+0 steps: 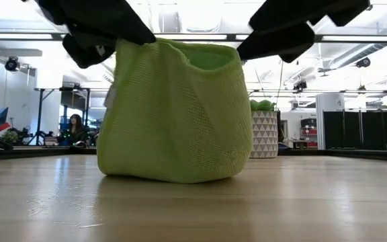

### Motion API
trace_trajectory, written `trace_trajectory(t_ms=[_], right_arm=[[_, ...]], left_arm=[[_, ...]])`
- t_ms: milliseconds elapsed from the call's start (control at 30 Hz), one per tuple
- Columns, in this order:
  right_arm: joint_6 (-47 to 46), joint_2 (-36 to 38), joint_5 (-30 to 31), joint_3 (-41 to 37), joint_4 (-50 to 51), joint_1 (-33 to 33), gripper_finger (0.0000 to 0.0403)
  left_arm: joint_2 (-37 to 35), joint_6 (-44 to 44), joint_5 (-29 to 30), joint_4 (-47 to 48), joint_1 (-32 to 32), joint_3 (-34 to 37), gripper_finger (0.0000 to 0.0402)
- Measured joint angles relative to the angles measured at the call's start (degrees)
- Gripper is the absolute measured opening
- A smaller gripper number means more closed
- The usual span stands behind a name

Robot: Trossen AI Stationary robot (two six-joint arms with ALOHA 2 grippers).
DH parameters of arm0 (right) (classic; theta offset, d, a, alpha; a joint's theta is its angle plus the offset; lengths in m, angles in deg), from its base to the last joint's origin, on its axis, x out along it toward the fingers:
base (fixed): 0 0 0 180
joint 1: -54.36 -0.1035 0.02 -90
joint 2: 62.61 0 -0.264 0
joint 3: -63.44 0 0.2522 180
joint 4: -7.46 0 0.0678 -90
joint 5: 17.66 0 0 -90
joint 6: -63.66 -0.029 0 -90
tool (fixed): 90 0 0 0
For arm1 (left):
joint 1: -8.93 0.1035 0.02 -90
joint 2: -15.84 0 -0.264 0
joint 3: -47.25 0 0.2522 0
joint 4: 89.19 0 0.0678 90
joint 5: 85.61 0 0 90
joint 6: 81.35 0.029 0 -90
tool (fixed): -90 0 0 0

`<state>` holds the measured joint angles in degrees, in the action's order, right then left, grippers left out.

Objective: Fold microfiber towels
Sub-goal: Fold the light green microfiber towel

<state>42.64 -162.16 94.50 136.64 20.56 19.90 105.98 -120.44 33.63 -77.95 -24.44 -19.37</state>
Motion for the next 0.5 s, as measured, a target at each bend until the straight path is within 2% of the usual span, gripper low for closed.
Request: trace_trajectory(t_ms=[200, 500], right_arm=[[0.4, -0.7, 3.7, 0.0, 0.4, -1.5, 0.0253], [-1.5, -6.0, 4.0, 1.8, -0.6, -1.6, 0.0306]], left_arm=[[0.0, -5.1, 0.9, 0.0, 2.1, 0.0, 0.0], [-0.1, -7.2, 1.2, -3.1, 3.4, 0.0, 0.0]])
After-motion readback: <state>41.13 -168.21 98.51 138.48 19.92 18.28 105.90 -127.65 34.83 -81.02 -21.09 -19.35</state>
